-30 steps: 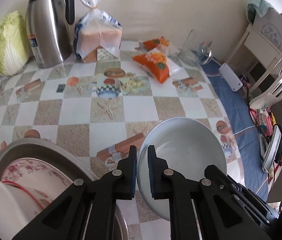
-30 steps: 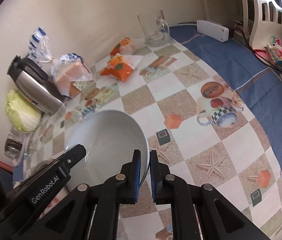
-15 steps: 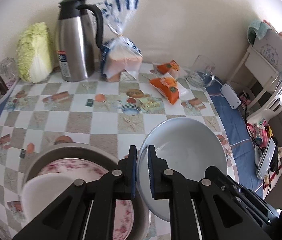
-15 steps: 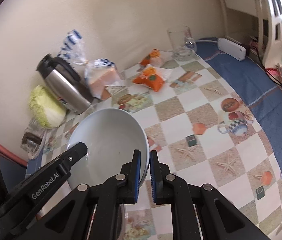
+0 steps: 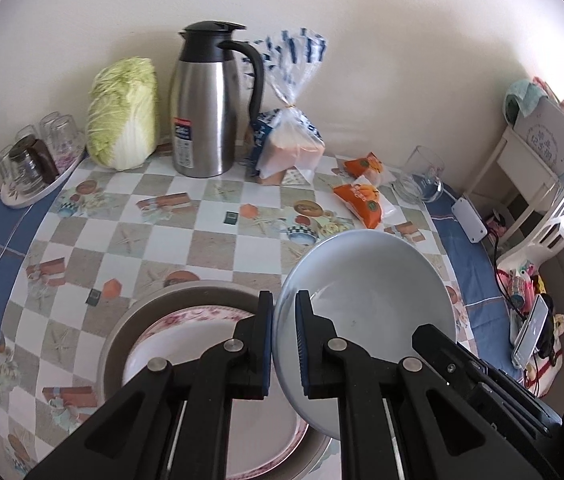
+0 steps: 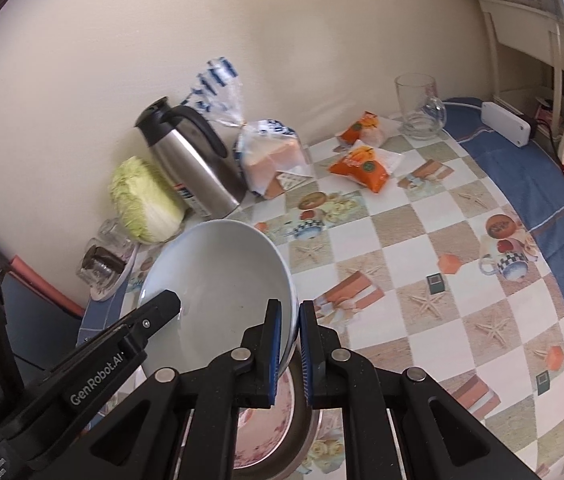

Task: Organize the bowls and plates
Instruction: 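Lift the round white bowl with both grippers and carry it over the basin, then lower the round white bowl onto the stacked bowls with both grippers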

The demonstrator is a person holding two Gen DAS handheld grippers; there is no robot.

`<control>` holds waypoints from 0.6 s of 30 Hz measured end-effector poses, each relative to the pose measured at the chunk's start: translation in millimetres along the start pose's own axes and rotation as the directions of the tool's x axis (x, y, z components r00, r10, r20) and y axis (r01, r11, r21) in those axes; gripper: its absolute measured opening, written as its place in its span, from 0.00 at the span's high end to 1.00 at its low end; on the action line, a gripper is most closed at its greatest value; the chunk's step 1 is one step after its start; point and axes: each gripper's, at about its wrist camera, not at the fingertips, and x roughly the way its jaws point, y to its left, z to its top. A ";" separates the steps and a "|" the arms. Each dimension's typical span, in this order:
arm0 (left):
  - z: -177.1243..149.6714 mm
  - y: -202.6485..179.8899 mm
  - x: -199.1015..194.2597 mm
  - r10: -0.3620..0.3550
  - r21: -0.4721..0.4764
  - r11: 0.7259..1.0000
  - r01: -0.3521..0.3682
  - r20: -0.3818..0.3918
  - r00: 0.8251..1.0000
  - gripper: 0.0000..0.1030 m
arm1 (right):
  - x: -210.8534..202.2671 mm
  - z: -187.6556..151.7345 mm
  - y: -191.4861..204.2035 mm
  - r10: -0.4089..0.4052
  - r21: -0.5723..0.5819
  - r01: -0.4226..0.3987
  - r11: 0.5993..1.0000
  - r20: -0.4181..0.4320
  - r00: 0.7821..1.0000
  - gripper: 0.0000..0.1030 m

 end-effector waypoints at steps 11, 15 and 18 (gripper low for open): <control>-12.5 46.5 -29.3 0.036 -0.090 0.995 -0.033 0.033 0.999 0.89 | -2.5 -15.1 43.2 0.050 -0.100 -0.051 0.994 -0.018 0.999 0.90; -18.0 63.9 -33.9 0.045 -0.129 0.991 -0.041 0.028 0.999 0.89 | 1.9 -22.5 60.6 0.061 -0.137 -0.065 0.988 -0.035 0.998 0.90; -24.5 76.3 -33.9 0.055 -0.157 0.986 -0.052 0.014 0.998 0.89 | 6.5 -28.9 72.3 0.061 -0.165 -0.068 0.984 -0.051 0.997 0.90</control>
